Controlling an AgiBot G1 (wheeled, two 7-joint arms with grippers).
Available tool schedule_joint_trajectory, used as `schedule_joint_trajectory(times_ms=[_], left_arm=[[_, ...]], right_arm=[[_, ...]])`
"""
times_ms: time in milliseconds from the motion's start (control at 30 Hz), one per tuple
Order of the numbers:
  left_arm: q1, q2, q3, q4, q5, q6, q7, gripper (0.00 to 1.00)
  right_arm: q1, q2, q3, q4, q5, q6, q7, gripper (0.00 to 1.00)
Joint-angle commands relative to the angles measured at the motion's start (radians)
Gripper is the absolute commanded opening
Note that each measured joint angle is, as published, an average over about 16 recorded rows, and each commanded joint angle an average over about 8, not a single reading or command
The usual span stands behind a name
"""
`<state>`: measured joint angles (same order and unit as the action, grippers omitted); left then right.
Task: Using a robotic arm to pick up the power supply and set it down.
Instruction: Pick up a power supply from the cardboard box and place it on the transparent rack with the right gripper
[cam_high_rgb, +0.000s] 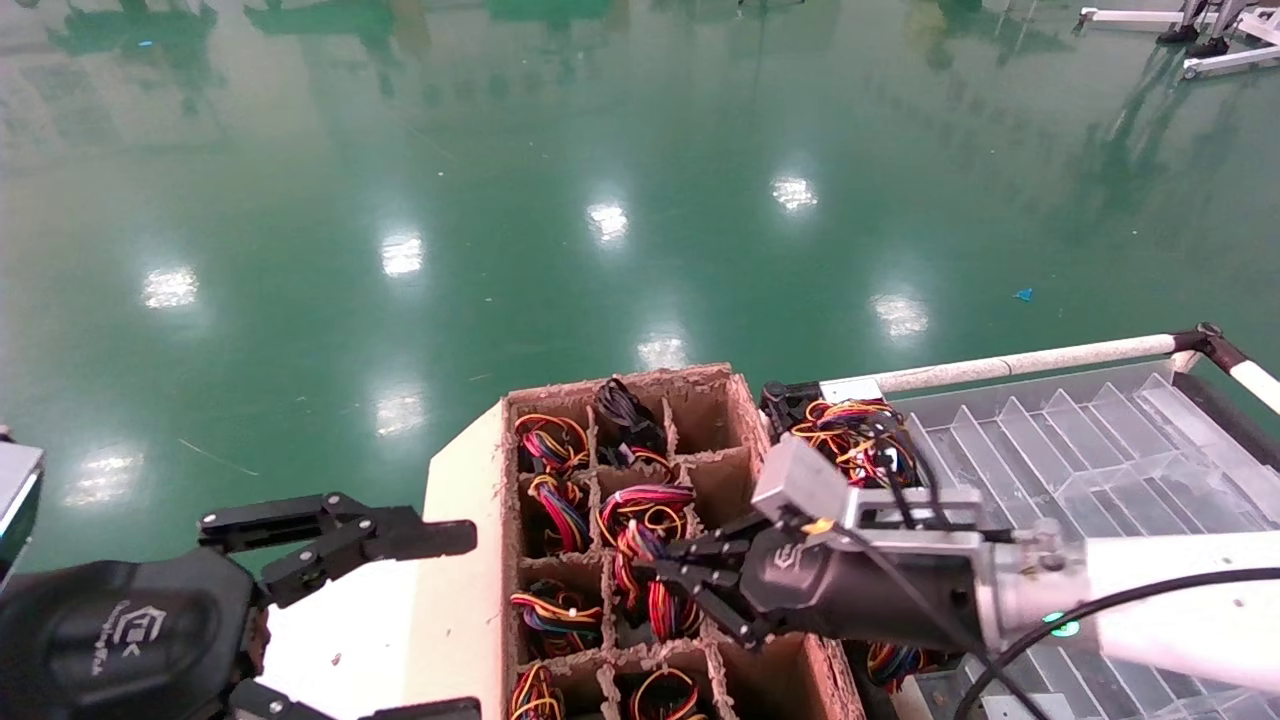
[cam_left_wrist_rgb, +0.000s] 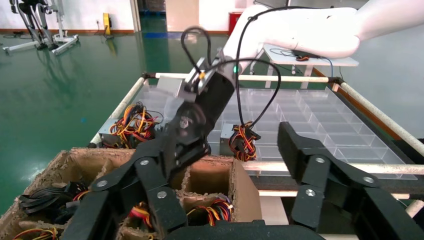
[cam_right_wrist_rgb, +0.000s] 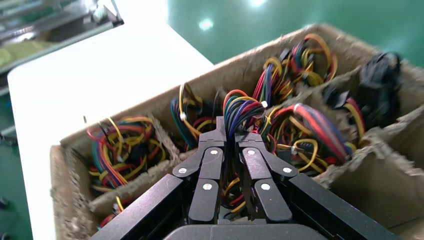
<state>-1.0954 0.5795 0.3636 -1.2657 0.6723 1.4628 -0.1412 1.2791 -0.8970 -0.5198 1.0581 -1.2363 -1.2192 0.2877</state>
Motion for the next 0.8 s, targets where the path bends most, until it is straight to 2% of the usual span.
schedule_joint_trajectory(times_ms=[33, 233, 400, 600, 800], left_arm=[[0.000, 0.000, 0.000, 0.000, 0.000, 0.000, 0.000, 1.00], [0.000, 0.000, 0.000, 0.000, 0.000, 0.000, 0.000, 1.00], [0.000, 0.000, 0.000, 0.000, 0.000, 0.000, 0.000, 1.00], [0.000, 0.000, 0.000, 0.000, 0.000, 0.000, 0.000, 1.00], [0.000, 0.000, 0.000, 0.000, 0.000, 0.000, 0.000, 1.00]], right_arm=[[-0.008, 0.017, 0.016, 0.022, 0.025, 0.000, 0.012, 0.00], [0.025, 0.059, 0.082, 0.077, 0.125, -0.023, 0.030, 0.00], [0.092, 0.072, 0.138, 0.067, 0.212, -0.052, 0.034, 0.00], [0.211, 0.073, 0.176, -0.021, 0.251, -0.092, 0.002, 0.00], [0.375, 0.065, 0.165, -0.180, 0.191, -0.135, -0.075, 0.00]])
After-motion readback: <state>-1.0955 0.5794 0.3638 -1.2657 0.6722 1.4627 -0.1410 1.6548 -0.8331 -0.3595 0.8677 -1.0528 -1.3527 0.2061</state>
